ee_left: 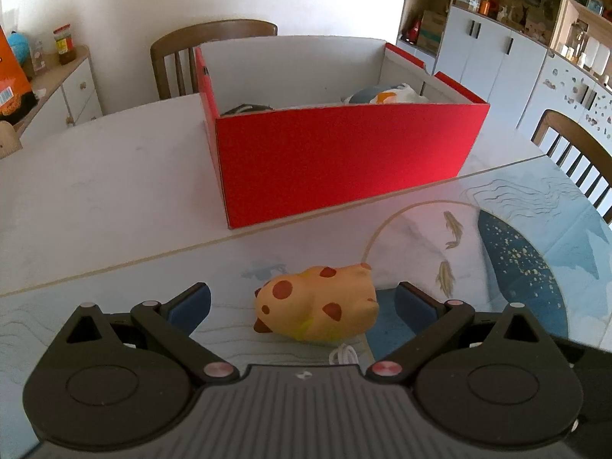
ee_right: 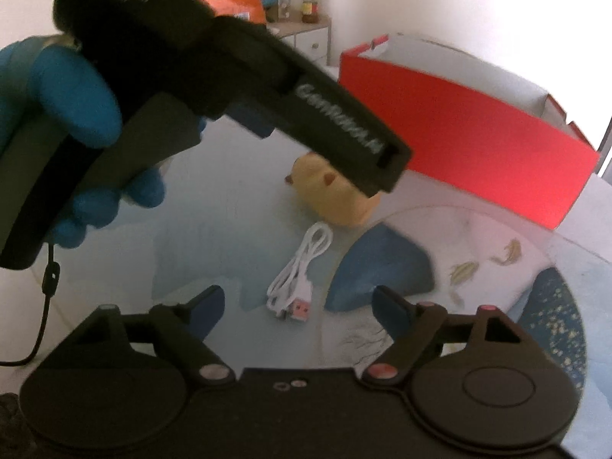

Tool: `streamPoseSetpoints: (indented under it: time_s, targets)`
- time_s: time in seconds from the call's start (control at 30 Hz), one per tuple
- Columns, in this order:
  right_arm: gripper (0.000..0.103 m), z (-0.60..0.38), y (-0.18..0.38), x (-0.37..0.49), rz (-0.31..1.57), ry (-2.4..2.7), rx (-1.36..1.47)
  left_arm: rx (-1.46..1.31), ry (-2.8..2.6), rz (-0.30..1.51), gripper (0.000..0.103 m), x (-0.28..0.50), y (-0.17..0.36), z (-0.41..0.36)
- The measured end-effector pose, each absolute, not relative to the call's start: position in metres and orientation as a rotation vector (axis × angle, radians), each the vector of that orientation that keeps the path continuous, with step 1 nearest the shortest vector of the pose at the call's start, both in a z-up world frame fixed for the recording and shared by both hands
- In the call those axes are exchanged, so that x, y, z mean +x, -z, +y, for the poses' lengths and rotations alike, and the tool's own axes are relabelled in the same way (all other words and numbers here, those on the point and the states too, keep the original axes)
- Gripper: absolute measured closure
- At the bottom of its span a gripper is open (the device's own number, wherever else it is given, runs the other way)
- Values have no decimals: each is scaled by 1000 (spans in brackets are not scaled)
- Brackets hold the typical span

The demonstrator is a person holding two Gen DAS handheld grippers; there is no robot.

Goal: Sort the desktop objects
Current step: 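Grasp the yellow spotted toy with the left gripper while the right grasps the white cable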

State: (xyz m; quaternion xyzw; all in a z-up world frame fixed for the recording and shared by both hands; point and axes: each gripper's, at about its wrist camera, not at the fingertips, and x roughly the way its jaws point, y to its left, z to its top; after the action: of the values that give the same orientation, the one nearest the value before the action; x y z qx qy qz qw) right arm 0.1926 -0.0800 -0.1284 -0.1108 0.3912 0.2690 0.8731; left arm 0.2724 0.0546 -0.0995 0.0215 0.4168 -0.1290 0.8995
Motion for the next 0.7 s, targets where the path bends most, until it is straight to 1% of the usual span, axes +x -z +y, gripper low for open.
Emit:
streamPoseSetpoints:
  time_s: [0.07, 0.17, 0.33, 0.47, 0.53, 0.63, 0.7]
  targets:
    - [21, -77, 132, 192, 823, -564, -229, 39, 267, 860, 0, 274, 103, 55]
    - [29, -74, 137, 193, 831, -555, -223, 31, 270, 853, 0, 276, 107, 55]
    - [29, -73, 140, 191, 810, -546, -224, 30, 274, 844, 0, 277, 112, 54]
    - [31, -76, 142, 190, 791, -541, -215, 30, 279, 837, 0, 277, 116, 53]
    - [34, -78, 142, 188, 781, -539, -210, 33, 280, 836, 0, 277, 118, 52]
    - [44, -81, 140, 189, 774, -528, -204, 38, 279, 834, 0, 277, 120, 50]
    - [55, -83, 139, 190, 772, -519, -199, 43, 280, 832, 0, 277, 121, 48]
